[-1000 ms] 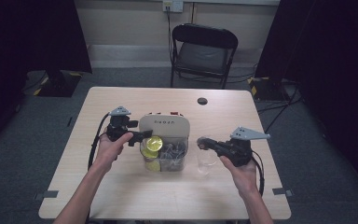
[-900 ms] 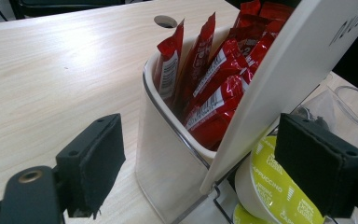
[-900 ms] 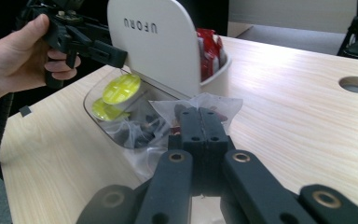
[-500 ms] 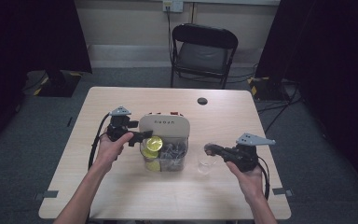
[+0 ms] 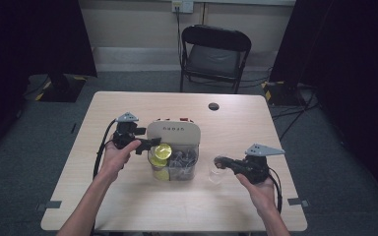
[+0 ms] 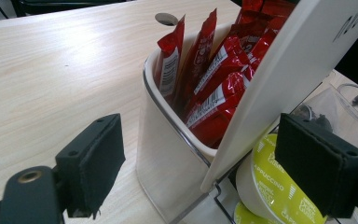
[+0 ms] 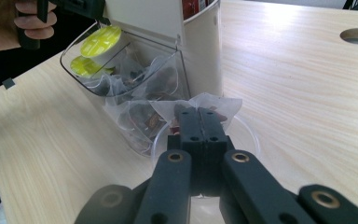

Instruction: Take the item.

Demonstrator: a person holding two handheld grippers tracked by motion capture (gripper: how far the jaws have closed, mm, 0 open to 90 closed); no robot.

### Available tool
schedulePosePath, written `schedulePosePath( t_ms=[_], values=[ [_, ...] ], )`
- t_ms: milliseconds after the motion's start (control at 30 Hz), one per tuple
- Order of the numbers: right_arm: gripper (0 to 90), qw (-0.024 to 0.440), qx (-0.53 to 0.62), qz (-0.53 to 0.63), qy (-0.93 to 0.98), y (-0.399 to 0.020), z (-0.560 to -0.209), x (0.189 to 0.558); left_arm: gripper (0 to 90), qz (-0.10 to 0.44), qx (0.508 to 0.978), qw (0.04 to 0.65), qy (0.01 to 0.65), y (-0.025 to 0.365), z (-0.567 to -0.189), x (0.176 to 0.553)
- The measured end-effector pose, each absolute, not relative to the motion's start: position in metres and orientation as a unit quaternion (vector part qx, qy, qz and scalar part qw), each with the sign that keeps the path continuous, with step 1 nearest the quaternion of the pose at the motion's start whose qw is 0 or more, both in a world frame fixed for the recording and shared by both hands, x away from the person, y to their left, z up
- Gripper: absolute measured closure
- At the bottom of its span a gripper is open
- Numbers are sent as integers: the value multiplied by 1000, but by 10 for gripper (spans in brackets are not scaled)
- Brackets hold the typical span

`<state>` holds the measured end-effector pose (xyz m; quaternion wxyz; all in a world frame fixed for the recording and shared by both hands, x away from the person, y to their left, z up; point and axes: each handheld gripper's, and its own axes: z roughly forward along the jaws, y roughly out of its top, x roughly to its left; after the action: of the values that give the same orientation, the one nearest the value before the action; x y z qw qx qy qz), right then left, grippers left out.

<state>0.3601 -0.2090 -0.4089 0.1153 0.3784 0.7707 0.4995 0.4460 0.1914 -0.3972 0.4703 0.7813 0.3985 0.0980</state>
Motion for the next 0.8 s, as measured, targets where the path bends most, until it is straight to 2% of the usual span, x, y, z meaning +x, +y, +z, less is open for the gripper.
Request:
schedulePosePath(
  t_ms=[467,800],
  values=[
    [900,109,392,489,771,-208,-414,362,155,99,781,470,399,191,-397,446],
    [848,109,399,492,766,-209,-413,363,156,99,782,470,397,191,-397,446]
  ],
)
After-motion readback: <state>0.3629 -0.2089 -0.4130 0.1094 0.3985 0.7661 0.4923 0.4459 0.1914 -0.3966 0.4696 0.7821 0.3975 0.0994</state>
